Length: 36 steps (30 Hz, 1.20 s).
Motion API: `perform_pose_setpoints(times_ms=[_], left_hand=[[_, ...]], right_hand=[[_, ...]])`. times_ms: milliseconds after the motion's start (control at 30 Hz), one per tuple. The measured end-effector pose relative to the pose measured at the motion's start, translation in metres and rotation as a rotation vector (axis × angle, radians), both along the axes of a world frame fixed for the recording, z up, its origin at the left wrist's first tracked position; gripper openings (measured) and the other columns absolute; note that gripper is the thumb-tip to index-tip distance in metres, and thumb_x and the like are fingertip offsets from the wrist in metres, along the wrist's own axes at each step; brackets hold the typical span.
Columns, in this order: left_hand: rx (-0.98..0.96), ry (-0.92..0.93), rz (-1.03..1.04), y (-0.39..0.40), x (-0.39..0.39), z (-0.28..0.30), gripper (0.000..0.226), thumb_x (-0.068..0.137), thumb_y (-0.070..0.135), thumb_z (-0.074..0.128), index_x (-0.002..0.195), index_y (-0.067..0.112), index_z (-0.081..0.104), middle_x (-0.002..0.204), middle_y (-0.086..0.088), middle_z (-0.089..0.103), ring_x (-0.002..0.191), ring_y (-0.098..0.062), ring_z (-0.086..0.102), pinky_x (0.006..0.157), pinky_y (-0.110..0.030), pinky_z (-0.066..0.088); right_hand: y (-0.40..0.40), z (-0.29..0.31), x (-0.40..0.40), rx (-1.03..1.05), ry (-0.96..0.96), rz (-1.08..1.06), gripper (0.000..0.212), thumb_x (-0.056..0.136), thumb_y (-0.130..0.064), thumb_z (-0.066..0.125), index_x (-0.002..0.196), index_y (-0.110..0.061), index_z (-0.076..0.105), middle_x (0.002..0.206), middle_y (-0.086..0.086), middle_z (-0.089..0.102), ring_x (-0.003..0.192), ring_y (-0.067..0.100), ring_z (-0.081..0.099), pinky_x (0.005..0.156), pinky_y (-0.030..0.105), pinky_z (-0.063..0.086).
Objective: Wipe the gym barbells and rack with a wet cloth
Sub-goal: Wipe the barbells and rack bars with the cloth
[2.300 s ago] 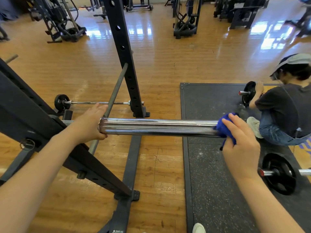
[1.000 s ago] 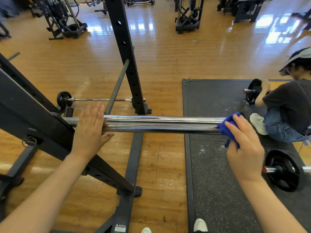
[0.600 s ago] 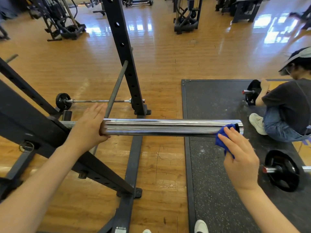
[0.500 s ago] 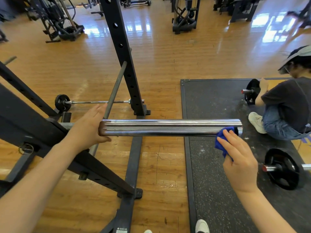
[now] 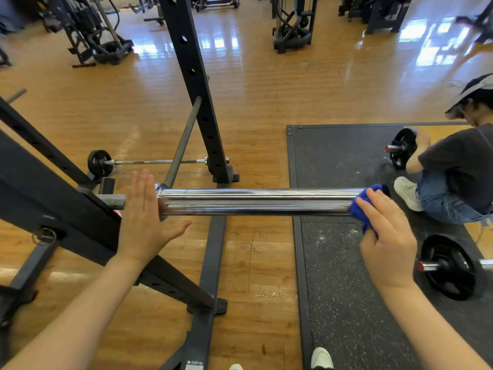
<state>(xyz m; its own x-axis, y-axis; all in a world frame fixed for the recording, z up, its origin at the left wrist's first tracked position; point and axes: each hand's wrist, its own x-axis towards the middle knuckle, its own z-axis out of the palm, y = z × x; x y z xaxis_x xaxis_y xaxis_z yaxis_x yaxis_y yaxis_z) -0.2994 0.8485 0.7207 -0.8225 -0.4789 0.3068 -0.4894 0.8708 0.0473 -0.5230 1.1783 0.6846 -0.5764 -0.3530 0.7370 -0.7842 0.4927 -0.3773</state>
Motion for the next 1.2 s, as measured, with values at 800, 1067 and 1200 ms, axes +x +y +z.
perform_pose_setpoints(times_ms=[800,1067,1200], left_hand=[[0.152,-0.278,-0.009,-0.013,-0.02,0.045,0.12,0.07,0.035,0.081,0.15,0.008,-0.005,0.159,-0.005,-0.002,0.145,-0.02,-0.009,0.11,-0.027,-0.006],[-0.04,-0.12,0.002,-0.004,0.0,0.019,0.126,0.049,0.032,0.092,0.145,-0.002,0.018,0.15,-0.025,0.025,0.14,-0.035,0.018,0.117,-0.032,-0.004],[-0.078,-0.065,0.027,-0.006,-0.002,0.014,0.122,0.051,0.017,0.092,0.144,-0.002,0.016,0.149,-0.028,0.024,0.139,-0.039,0.017,0.116,-0.029,-0.009]], right_hand=[[-0.003,0.007,0.02,0.05,-0.048,0.012,0.041,0.08,-0.001,0.036,0.105,0.007,0.067,0.113,0.023,0.064,0.111,0.026,0.05,0.109,0.017,0.027],[-0.016,0.027,0.007,0.009,-0.099,-0.016,0.045,0.079,-0.005,0.035,0.109,0.006,0.066,0.117,0.024,0.062,0.109,0.035,0.056,0.107,0.017,0.028],[-0.026,0.02,0.004,0.082,-0.062,-0.011,0.039,0.083,-0.001,0.041,0.113,0.007,0.063,0.12,0.024,0.06,0.114,0.037,0.054,0.107,0.028,0.028]])
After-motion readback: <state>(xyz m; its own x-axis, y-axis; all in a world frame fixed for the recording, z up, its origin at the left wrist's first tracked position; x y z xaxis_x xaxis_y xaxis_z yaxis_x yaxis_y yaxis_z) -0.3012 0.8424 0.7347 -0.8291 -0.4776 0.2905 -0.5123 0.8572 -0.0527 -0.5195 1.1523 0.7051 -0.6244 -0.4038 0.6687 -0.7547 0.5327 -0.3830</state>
